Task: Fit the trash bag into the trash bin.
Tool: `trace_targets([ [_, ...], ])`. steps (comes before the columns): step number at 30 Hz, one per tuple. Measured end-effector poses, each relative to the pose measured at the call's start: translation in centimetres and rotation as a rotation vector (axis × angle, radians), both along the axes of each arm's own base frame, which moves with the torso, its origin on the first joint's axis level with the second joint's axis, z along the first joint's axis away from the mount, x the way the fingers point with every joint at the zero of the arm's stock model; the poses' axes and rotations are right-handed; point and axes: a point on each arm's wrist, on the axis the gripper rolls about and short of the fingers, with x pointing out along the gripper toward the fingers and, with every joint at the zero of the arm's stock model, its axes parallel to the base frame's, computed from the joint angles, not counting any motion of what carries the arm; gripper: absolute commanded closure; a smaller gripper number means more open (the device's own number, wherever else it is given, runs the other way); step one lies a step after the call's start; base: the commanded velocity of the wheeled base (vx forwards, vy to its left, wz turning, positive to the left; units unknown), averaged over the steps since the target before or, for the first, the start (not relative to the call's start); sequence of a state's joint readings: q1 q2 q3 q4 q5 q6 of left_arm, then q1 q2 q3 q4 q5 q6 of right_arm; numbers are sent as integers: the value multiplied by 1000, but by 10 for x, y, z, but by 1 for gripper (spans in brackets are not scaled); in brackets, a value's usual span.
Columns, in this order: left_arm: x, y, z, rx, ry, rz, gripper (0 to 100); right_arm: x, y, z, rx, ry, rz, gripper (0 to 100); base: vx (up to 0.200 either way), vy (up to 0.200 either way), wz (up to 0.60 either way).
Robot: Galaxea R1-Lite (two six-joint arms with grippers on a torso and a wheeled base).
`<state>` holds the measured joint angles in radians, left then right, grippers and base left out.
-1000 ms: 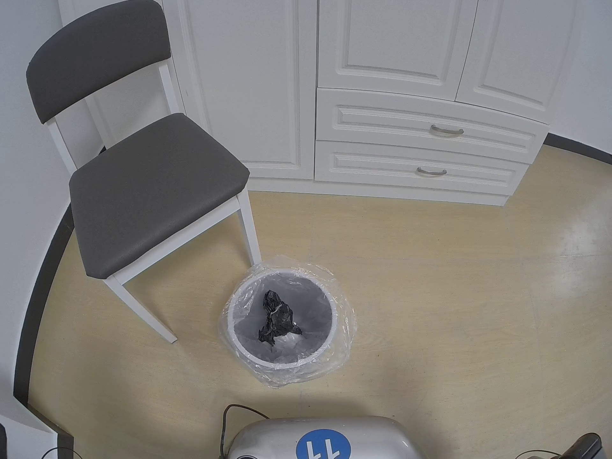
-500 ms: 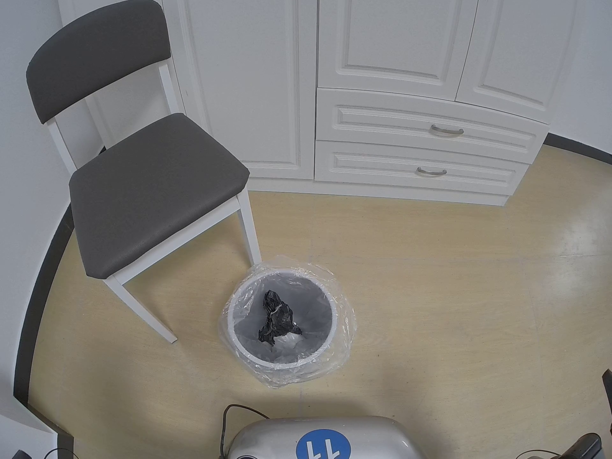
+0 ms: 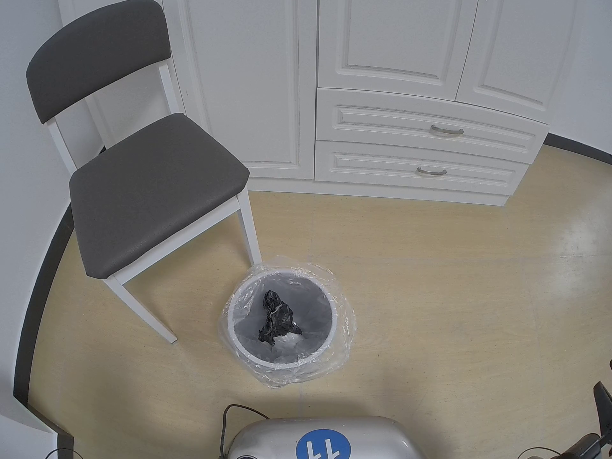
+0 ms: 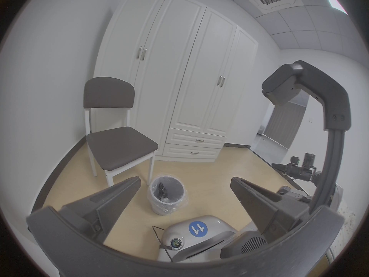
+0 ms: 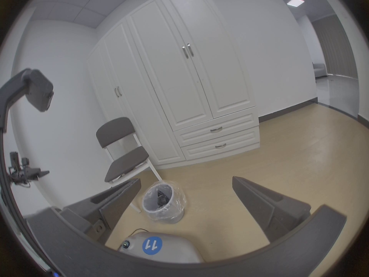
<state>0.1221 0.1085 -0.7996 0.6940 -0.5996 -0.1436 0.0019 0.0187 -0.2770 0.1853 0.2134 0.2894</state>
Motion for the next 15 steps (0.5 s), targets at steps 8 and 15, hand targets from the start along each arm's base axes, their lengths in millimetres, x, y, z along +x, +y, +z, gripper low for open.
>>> trace_targets([
  [8, 11, 6, -18, -7, 77, 14, 0, 11, 1, -11, -80, -102, 18, 0, 0, 0, 0],
  [15, 20, 13, -41, 0, 130, -39, 0, 17, 1, -23, -87, -89, 25, 0, 0, 0, 0],
])
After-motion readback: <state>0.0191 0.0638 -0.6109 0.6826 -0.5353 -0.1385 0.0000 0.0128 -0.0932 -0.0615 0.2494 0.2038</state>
